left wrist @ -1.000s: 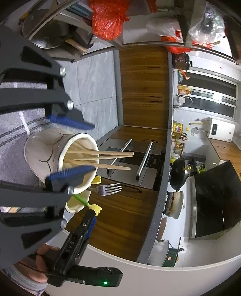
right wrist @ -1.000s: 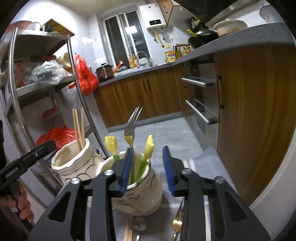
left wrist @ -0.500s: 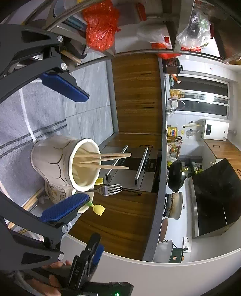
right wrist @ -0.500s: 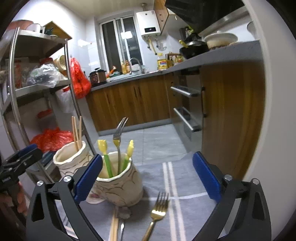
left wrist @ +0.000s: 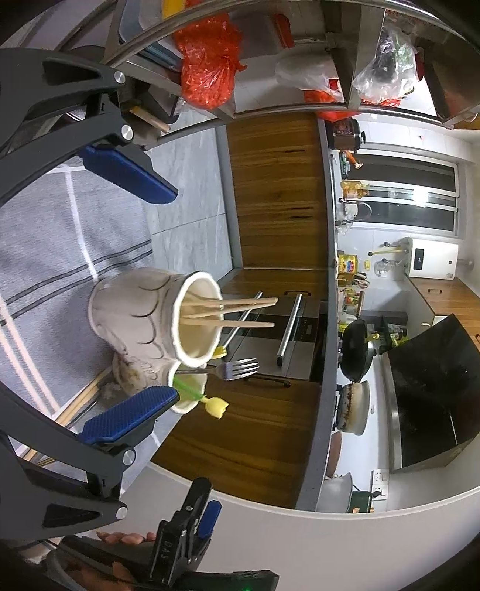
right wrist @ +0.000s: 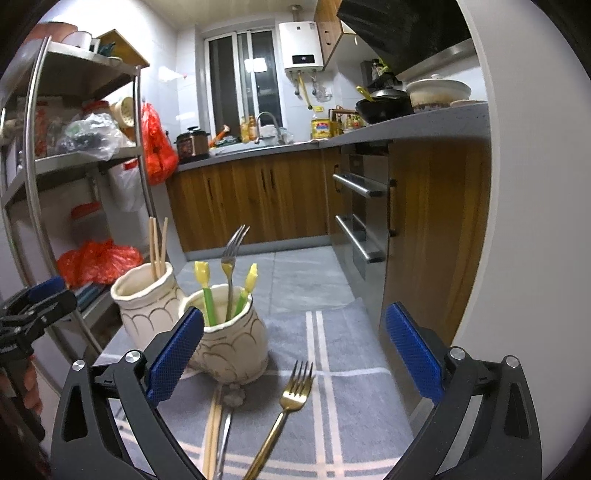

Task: Organize utensils
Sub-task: 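Move both tools back down toward the utensils lying on the cloth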

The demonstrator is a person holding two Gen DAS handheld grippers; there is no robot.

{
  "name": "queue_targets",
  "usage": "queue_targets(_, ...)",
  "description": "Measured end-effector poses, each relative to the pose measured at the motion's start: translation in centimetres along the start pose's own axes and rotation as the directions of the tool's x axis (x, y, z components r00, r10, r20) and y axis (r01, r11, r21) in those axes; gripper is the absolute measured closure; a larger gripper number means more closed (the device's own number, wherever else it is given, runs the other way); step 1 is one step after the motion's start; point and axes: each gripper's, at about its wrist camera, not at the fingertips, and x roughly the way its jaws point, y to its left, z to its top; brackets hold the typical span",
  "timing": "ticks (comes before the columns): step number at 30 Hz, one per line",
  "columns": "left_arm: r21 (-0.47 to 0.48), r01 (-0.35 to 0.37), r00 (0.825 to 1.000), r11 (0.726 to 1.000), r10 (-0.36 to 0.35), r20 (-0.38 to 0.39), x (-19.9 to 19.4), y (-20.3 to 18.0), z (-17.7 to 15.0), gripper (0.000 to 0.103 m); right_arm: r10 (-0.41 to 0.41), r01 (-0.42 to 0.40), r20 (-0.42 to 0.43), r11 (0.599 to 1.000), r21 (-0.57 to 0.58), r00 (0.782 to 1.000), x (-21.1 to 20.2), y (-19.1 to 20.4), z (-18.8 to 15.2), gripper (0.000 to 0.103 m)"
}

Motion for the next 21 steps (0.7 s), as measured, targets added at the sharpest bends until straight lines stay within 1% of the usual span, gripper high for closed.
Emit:
queue_targets(5,-0.005,0.009,0.999,1.0,-0.009,-0.031,-0.1,-0.4,-0.9,0.006,-0.017,0.017,-0.016,1.0,-0.009,1.0,-0.4,-0.5,-0.8,0.005)
queue_targets(10,-0.003,0.005,0.997,1.0,-0.005,-0.075,0.2,-0.8,-2.1,0.006,-0.038,0.037,-0.049,0.999,-0.006,0.998,-0.5,-1.6,-1.8,0.005)
queue_targets(12,-0.008,0.014,0.996,1.0,-0.015,-0.093,0.3,-1.1,-2.6,0.006,-0.043,0.043,-0.061,0.999,-0.003,0.997,-0.6,-2.0,-2.2,0.005)
queue_targets(16,0.011,0.025,0.989,1.0,-0.023,-0.148,1.0,-2.5,-4.0,0.006,-0.054,0.055,-0.081,0.998,0.006,0.995,-0.6,-3.0,-3.1,0.005)
queue_targets(21,0.039,0.039,0.977,0.998,-0.03,-0.211,2.1,-4.6,-5.5,0.006,-0.044,0.047,-0.11,0.999,0.024,0.993,-0.4,-3.6,-3.9,0.005)
